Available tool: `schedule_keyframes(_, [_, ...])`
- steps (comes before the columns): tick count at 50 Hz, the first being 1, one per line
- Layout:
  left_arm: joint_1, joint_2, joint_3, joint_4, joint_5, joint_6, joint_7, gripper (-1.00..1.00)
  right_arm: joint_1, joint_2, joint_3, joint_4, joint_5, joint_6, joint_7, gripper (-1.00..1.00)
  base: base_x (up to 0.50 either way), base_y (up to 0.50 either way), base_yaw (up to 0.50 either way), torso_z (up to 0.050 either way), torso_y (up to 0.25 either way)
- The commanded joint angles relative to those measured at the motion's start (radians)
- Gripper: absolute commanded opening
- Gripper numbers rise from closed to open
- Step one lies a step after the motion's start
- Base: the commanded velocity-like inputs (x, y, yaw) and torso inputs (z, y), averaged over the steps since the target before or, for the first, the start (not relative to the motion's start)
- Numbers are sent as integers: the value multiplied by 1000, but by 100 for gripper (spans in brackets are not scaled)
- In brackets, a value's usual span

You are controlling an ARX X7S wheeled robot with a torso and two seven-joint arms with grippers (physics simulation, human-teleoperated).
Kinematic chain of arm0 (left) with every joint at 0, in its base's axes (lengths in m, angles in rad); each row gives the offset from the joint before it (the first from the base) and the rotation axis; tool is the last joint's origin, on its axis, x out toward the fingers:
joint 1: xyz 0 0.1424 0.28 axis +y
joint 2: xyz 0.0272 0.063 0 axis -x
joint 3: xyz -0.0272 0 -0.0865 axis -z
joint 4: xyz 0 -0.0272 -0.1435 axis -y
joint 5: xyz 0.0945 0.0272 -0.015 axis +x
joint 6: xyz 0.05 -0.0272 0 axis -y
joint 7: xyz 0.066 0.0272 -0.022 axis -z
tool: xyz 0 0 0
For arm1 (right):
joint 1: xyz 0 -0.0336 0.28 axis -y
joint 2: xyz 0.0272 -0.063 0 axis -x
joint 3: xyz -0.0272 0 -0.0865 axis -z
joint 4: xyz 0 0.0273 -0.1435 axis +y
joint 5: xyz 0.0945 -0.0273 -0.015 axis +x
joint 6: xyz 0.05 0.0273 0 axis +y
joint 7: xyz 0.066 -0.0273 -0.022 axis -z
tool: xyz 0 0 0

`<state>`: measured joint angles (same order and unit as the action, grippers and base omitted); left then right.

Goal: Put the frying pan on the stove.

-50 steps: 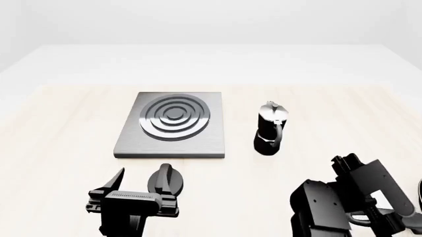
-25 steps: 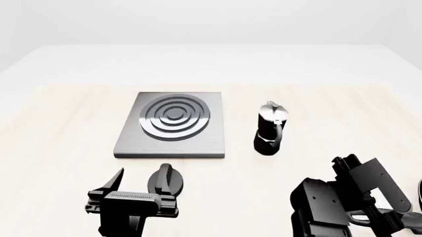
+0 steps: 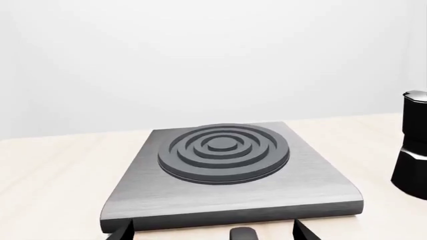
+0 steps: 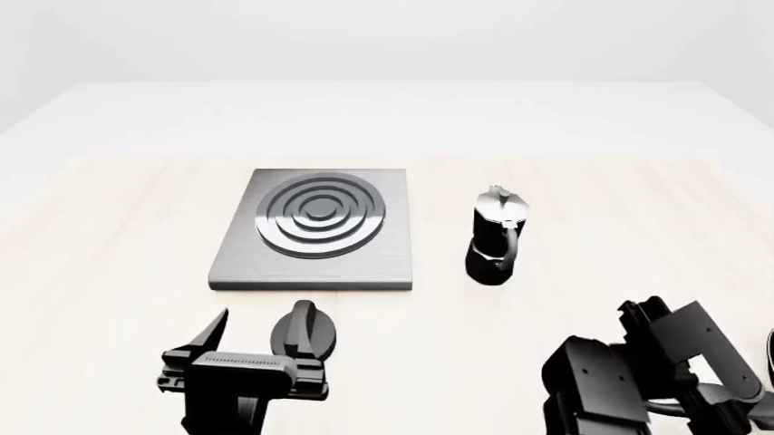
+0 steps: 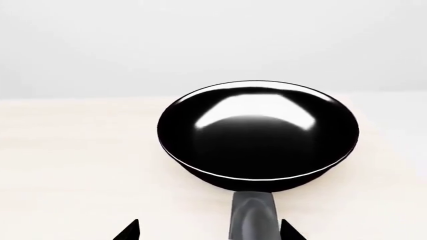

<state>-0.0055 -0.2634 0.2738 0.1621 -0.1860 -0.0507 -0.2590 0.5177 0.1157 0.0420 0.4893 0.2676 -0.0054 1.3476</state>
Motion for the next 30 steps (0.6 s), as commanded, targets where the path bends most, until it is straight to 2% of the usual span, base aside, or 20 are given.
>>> schedule_keyframes(1, [0, -2, 7, 6, -2, -1, -5, 100, -29, 18, 4, -18, 13, 9, -9, 100, 0, 0, 0, 0, 0])
schedule_keyframes(30, [0, -9, 21, 8, -6, 0, -16, 100, -52, 33, 10, 0, 25, -9, -19, 100, 0, 0, 0, 0, 0])
